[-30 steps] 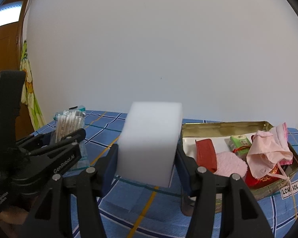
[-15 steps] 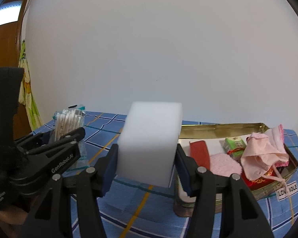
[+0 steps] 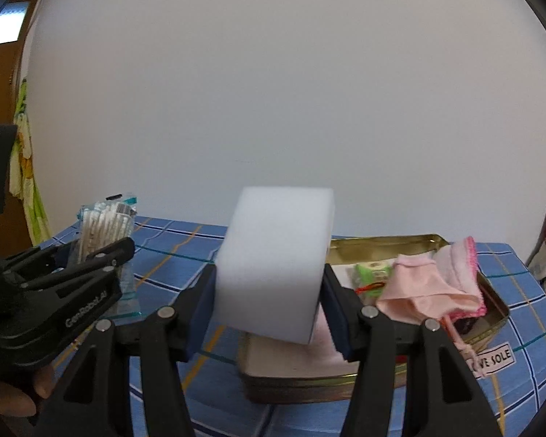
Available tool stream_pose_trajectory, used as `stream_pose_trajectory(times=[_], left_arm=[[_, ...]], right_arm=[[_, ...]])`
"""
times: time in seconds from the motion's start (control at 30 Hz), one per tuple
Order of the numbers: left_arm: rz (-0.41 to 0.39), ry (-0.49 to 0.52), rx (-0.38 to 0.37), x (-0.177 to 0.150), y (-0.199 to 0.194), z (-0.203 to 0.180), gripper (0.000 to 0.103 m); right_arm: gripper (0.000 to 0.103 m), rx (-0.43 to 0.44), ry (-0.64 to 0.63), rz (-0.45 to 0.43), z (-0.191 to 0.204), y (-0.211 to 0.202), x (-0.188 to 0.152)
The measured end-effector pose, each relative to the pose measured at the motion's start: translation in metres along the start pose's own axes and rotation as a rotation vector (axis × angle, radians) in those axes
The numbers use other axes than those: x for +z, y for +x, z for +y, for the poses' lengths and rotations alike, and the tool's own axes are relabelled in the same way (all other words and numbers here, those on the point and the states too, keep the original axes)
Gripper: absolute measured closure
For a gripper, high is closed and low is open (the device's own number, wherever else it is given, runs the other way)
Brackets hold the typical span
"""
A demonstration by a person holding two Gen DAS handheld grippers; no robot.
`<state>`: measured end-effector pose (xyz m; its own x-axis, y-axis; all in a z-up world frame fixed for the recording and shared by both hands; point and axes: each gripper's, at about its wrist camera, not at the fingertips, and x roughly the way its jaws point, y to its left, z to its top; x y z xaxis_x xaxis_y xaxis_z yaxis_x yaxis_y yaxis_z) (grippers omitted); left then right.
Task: Organize soft objects
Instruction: 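Carry the cotton swab bag with the left tool while the right tool carries the sponge over the tin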
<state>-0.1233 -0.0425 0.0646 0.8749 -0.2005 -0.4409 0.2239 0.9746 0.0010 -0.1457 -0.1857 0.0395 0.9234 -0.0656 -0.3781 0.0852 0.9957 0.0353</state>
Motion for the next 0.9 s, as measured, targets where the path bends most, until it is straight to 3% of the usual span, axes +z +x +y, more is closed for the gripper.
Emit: stream_pose_trajectory(times=[0.9], left_arm=[[-0.012,0.076,-0.129,0.013,0.012,-0.098,0.064]], right_arm=[[0.047,-0.152,0.066,-0.004,-0.089,-0.008,0.006]])
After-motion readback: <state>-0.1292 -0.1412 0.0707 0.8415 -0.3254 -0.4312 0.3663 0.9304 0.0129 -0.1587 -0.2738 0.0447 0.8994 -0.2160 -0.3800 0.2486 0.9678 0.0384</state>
